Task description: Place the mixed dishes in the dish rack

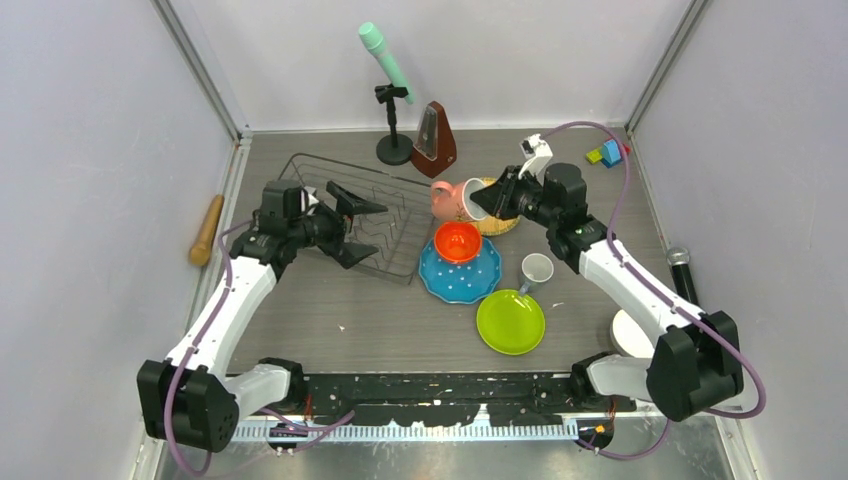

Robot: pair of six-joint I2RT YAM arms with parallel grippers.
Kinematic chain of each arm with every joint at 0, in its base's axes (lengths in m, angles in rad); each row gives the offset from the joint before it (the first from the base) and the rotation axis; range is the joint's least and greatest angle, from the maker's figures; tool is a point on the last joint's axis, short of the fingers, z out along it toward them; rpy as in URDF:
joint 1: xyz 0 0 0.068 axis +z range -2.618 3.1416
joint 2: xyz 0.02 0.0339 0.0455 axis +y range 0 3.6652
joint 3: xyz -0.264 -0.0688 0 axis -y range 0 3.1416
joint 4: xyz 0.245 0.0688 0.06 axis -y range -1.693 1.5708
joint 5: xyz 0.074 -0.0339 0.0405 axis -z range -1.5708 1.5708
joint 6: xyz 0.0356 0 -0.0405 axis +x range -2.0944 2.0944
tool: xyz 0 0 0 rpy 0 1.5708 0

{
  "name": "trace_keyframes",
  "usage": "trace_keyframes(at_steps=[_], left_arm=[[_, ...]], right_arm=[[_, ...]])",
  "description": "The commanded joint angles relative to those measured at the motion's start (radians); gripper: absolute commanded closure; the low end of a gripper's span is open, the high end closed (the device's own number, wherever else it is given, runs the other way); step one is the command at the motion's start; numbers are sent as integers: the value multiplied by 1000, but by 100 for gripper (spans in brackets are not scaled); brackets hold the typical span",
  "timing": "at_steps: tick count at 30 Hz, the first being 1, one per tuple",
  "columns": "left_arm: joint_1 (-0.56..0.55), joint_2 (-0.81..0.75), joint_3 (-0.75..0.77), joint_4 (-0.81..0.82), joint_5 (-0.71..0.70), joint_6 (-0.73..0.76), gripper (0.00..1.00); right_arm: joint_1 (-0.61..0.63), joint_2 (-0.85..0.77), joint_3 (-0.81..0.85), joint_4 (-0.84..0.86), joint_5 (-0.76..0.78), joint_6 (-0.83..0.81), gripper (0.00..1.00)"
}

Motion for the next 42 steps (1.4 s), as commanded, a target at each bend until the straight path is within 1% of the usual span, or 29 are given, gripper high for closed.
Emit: trace_keyframes(at_steps=[1, 4, 6, 8, 11, 14, 16, 18, 19, 21, 23, 25, 27, 32, 33, 35, 37, 40, 41, 42], left_arm=[[-23, -29, 43, 141, 0, -257, 2], [-47, 16, 113, 122, 41, -284, 4], [-68, 54, 154, 86, 79, -292, 5], [-95, 75, 167, 75, 90, -325, 6], [-129, 82, 135, 172, 90, -394, 10], [-144, 90, 142, 153, 89, -386, 11], [-149, 92, 143, 131, 78, -381, 11], [-156, 96, 144, 143, 79, -385, 14], [-159, 99, 145, 148, 84, -389, 17], [-164, 106, 147, 163, 88, -394, 26], [-166, 107, 148, 168, 88, -396, 35], [-169, 109, 143, 171, 87, -398, 39], [-175, 112, 139, 174, 87, -399, 46], [-209, 118, 140, 203, 89, -415, 47], [-211, 120, 138, 208, 90, -415, 49], [-212, 119, 130, 226, 94, -425, 57], [-213, 117, 122, 249, 92, -434, 71], [-213, 117, 117, 266, 91, -432, 97], [-213, 118, 114, 270, 89, -431, 100], [-213, 114, 111, 272, 87, -426, 100]], right_arm=[[47, -74, -60, 337, 59, -72, 100], [95, -65, -108, 521, 65, -170, 100], [119, -52, -120, 584, 74, -208, 100], [133, -36, -107, 611, 54, -226, 100], [163, -12, -107, 683, 44, -266, 100], [184, -2, -108, 724, 79, -307, 100], [193, 7, -99, 736, 60, -339, 100], [200, 28, -100, 771, 28, -386, 100], [204, 35, -104, 813, 16, -398, 100], [209, 51, -120, 872, 7, -409, 100], [210, 63, -117, 892, 1, -405, 100], [212, 72, -108, 896, -8, -405, 100], [214, 84, -101, 905, -15, -403, 100], [218, 108, -88, 929, -38, -399, 100], [219, 110, -88, 935, -46, -396, 100], [220, 116, -89, 955, -52, -386, 100], [224, 119, -88, 963, -54, -384, 100], [226, 120, -90, 966, -52, -383, 100], [227, 120, -92, 970, -51, -377, 100], [227, 119, -96, 979, -46, -374, 100]])
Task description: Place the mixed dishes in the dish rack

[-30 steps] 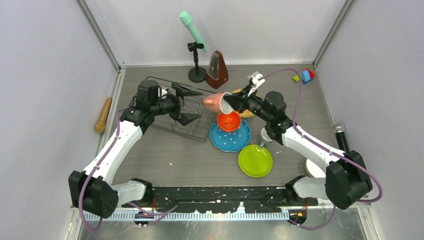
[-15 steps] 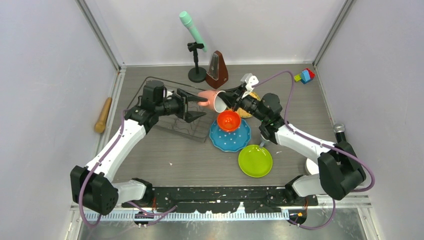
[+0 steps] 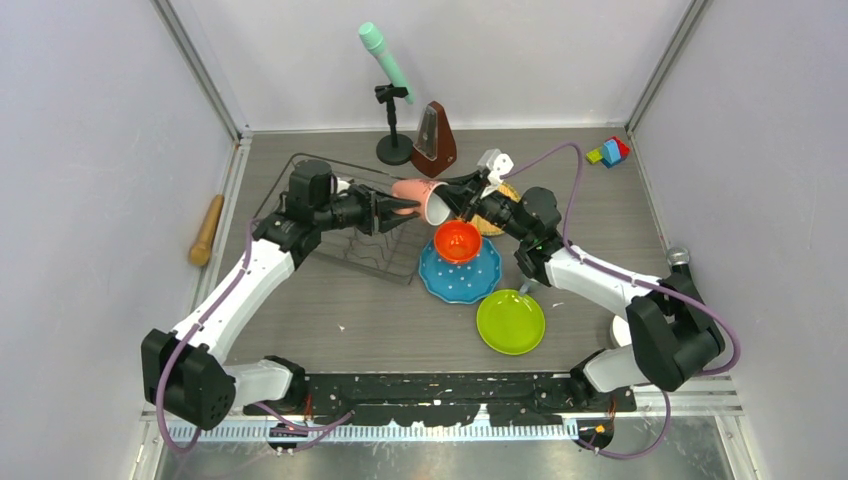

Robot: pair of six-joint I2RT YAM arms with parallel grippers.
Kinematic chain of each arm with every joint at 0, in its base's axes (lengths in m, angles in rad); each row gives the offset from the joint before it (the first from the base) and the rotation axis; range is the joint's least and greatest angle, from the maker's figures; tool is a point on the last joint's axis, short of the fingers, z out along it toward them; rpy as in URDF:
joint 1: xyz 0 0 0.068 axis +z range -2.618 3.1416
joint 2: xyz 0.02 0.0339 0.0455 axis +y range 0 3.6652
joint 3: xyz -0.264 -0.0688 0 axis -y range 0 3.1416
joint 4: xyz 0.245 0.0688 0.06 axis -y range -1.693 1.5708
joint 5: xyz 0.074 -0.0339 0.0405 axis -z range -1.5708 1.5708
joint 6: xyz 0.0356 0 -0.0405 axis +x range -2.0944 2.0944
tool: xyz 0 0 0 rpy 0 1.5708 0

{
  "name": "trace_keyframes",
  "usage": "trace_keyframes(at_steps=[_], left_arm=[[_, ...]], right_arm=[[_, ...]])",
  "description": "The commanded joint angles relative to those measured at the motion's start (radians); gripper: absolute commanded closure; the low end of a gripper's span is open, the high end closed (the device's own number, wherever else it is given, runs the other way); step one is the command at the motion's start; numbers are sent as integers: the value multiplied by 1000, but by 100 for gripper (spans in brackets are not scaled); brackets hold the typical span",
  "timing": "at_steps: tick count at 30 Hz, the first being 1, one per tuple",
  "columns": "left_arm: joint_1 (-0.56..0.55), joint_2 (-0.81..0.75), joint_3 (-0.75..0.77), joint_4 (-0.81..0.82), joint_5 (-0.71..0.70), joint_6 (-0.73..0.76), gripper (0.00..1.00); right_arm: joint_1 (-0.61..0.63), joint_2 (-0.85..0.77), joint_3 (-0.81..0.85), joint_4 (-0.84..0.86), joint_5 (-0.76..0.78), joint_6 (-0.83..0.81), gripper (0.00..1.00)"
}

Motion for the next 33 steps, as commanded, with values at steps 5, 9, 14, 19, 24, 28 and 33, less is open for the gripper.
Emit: trace_keyframes(at_steps=[5, 9, 14, 19, 24, 28, 33], left_arm=[[-7, -6, -5, 42, 4, 91, 100], [27, -8, 64, -67, -38, 249, 100], [109, -26, 132, -239, -181, 505, 100], [134, -22, 247, -390, -445, 796, 100], [134, -61, 209, -290, -753, 1047, 100], [134, -107, 78, -66, -804, 1224, 100], [134, -177, -13, 106, -626, 1353, 100]], right_arm=[[17, -39, 27, 204, 25, 68, 60], [17, -72, 10, 155, 100, 48, 38], [17, -132, -26, 78, 150, 21, 21], [16, -191, -71, 23, 204, 23, 14], [17, -270, -49, -196, 318, 93, 15], [17, -321, 22, -452, 364, 164, 18], [17, -335, 140, -745, 354, 245, 18]])
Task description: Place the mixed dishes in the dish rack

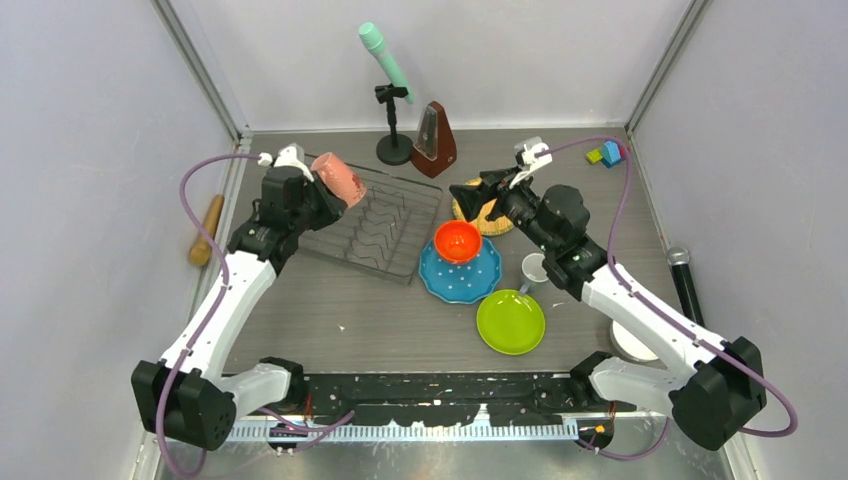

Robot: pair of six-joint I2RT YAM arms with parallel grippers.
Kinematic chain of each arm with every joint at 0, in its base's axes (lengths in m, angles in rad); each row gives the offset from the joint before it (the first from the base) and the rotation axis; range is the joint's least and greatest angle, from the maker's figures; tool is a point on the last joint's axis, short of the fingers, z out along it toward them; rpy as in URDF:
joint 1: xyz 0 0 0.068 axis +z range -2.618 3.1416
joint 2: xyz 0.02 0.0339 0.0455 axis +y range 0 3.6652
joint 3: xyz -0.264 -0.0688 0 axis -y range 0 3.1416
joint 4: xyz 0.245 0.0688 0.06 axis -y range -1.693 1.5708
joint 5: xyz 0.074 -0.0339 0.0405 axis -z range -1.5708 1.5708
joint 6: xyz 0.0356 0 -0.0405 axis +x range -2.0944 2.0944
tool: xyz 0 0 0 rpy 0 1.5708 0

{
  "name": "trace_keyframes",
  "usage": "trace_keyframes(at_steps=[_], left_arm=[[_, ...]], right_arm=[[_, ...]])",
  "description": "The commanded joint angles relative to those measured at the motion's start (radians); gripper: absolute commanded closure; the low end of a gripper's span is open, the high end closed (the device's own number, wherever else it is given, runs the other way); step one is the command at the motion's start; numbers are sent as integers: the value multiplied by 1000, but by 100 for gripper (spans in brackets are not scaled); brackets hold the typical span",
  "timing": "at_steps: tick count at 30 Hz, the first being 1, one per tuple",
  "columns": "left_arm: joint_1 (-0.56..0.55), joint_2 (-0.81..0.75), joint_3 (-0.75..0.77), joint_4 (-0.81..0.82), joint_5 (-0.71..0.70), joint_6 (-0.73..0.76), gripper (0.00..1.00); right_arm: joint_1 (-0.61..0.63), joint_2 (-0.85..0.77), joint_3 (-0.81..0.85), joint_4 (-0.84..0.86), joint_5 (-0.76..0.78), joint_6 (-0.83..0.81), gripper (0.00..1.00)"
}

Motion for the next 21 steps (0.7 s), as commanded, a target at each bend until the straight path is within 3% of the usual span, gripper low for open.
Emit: trace_keyframes(at_steps=[1, 11, 16, 21], left_arm=[[-3, -92, -25, 313, 130, 200, 100], [-1, -49, -23, 385, 575, 448, 100], [-1, -12, 8, 313, 924, 738, 100], [-1, 20, 50, 206, 1051, 874, 100]], right_arm=[[4, -28, 151, -300, 12, 90, 16], [1, 53, 402, -665, -175, 60, 7], [1, 166, 571, -760, -349, 38, 3], [3, 247, 704, -884, -503, -103, 2]])
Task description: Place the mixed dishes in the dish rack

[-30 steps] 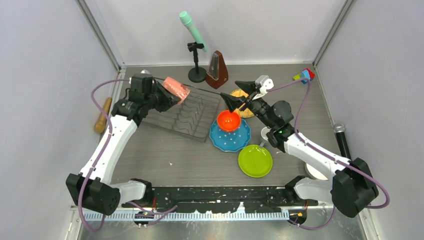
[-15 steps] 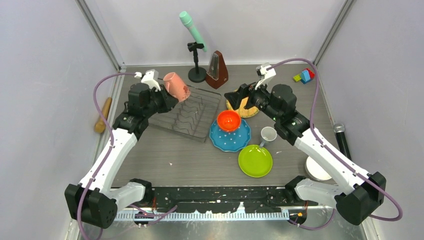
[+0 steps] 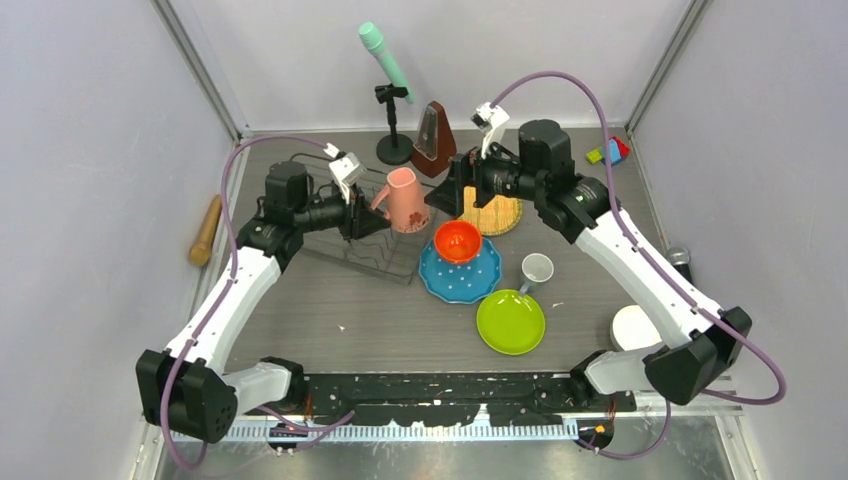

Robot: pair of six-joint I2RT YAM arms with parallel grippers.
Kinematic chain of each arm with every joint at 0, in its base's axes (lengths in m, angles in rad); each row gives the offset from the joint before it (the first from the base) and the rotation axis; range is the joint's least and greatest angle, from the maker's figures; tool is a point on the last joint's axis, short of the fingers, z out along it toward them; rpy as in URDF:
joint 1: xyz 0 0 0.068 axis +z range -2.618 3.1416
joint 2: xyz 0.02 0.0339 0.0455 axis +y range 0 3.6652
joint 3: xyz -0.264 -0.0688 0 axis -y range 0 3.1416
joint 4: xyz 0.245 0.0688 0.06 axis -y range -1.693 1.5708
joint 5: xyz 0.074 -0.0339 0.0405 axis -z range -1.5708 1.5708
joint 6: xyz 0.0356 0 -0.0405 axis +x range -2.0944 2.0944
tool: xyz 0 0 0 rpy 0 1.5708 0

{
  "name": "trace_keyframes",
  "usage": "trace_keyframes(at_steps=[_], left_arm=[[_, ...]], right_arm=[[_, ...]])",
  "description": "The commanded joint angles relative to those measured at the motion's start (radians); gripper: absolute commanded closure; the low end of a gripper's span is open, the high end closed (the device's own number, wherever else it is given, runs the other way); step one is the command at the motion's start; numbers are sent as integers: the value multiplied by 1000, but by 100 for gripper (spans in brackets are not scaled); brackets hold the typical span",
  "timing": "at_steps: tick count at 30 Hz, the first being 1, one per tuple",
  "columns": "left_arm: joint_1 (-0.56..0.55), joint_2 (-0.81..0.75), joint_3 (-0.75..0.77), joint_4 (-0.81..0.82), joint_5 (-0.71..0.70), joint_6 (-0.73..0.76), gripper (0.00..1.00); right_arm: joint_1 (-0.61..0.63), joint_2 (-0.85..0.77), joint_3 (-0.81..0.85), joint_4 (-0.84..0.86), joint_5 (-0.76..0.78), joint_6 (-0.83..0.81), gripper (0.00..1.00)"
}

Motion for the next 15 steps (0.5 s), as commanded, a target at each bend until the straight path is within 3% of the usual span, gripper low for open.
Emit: trace_keyframes(at_steps=[1, 6, 11, 15], left_arm=[[1, 11, 105, -3, 246, 226, 100], [0, 29, 130, -84, 300, 370, 100], [-1, 85, 229, -293, 327, 528, 100], [-5, 105, 251, -343, 340, 564, 100]], right_arm=[[3, 56, 139, -128, -178, -156, 2], [5, 102, 157, -130, -247, -280, 1], [9, 134, 180, -146, -361, -375, 0], [42, 178, 224, -216, -374, -448, 0]])
